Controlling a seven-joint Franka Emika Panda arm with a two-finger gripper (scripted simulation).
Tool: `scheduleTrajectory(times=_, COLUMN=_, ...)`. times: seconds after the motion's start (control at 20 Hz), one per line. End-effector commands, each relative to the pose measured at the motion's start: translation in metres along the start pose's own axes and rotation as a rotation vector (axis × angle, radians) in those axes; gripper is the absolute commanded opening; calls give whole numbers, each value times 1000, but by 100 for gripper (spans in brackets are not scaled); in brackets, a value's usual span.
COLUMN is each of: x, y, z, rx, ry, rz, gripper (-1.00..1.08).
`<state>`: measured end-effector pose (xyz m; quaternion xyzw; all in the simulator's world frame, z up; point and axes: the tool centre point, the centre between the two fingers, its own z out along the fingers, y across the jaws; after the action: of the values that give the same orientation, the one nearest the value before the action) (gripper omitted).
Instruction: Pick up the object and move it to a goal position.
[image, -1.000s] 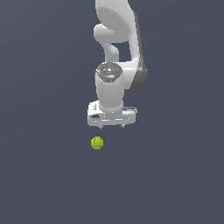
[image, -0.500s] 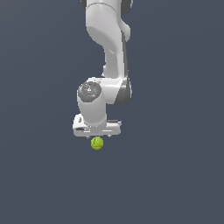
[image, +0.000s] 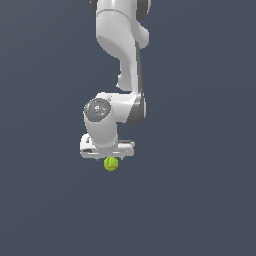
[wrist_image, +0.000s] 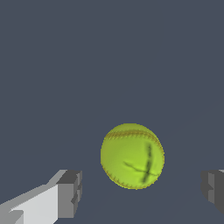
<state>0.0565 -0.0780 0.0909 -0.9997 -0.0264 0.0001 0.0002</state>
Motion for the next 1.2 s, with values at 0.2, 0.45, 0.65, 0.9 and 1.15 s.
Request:
scheduleTrajectory(times=0.2, x=0, y=0, z=23, rx=0, ry=0, rz=-1, gripper=100)
scheduleTrajectory(times=0.45, x=-1, y=0, z=46, rx=0, ry=0, rz=-1, gripper=100)
scheduleTrajectory(times=0.65, x=0, y=1, z=50, rx=0, ry=0, rz=-1, gripper=100)
scheduleTrajectory(times=0.9, x=1, y=1, z=49, rx=0, ry=0, rz=-1, gripper=-100)
scheduleTrajectory(times=1.15, x=1, y=1, z=49, rx=0, ry=0, rz=-1, gripper=-100)
